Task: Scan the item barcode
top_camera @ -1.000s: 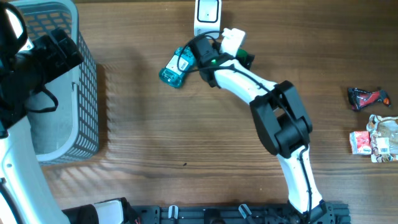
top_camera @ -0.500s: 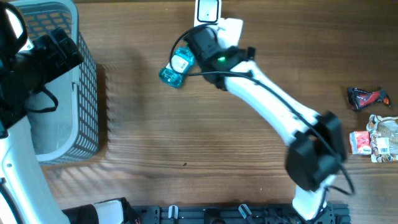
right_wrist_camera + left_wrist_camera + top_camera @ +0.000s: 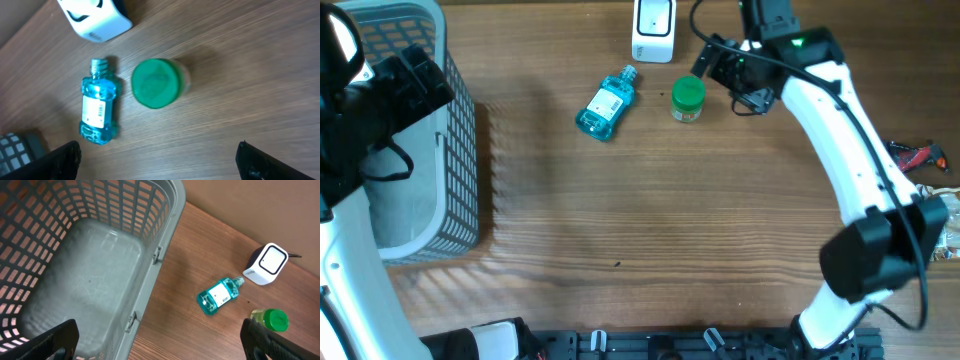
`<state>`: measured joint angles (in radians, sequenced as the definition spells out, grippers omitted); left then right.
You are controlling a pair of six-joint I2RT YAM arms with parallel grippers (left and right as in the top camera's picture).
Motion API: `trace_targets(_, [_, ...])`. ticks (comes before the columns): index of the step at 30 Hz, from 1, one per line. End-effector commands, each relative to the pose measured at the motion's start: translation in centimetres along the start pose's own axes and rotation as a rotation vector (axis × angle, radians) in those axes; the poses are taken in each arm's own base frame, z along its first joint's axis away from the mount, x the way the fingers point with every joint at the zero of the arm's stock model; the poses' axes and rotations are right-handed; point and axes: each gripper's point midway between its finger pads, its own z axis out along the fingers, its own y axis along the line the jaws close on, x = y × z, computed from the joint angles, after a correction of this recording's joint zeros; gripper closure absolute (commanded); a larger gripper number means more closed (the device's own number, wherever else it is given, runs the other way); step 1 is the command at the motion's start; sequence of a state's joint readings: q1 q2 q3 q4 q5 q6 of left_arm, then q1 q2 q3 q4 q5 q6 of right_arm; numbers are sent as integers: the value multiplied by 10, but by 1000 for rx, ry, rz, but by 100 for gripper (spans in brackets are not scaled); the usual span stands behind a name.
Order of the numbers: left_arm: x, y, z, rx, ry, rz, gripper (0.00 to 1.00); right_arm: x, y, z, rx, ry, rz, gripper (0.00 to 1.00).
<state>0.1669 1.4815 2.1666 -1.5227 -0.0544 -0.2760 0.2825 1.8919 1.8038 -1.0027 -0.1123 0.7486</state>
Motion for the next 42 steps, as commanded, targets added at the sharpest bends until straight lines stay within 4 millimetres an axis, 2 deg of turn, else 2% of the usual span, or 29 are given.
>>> trace_targets(1, [-3, 1, -2, 3, -9, -8, 0, -2, 30, 20, -36, 50, 14, 0])
trace_targets(4, [-3, 1, -2, 3, -9, -8, 0, -13, 44, 32, -4, 58, 4, 1])
trace_targets(6, [-3, 1, -2, 2, -9, -8, 0, -19, 39, 38, 50, 46, 28, 0])
trace_targets(12, [-3, 1, -2, 3, -9, -8, 0, -17, 21, 68, 147, 69, 61, 1])
trace_targets(16, [-3, 1, -2, 3, -9, -8, 0, -12, 9, 88, 198, 87, 66, 1])
trace_targets(20, [-3, 1, -2, 2, -9, -8, 0, -3, -4, 119, 247, 127, 117, 1])
trace_targets(24, [-3, 1, -2, 3, -9, -8, 0, 7, -6, 143, 245, 170, 127, 1])
trace_targets(29, [-3, 1, -2, 3, -9, -8, 0, 10, -2, 155, 240, 164, 149, 1])
trace_targets(36, [-3, 1, -2, 3, -9, -8, 0, 24, -12, 175, 264, 222, 166, 1])
trace_targets(40, [-3, 1, -2, 3, -9, -8, 0, 28, -10, 177, 263, 228, 160, 0])
trace_targets(42, [-3, 1, -2, 3, -9, -8, 0, 28, -10, 177, 265, 229, 161, 5])
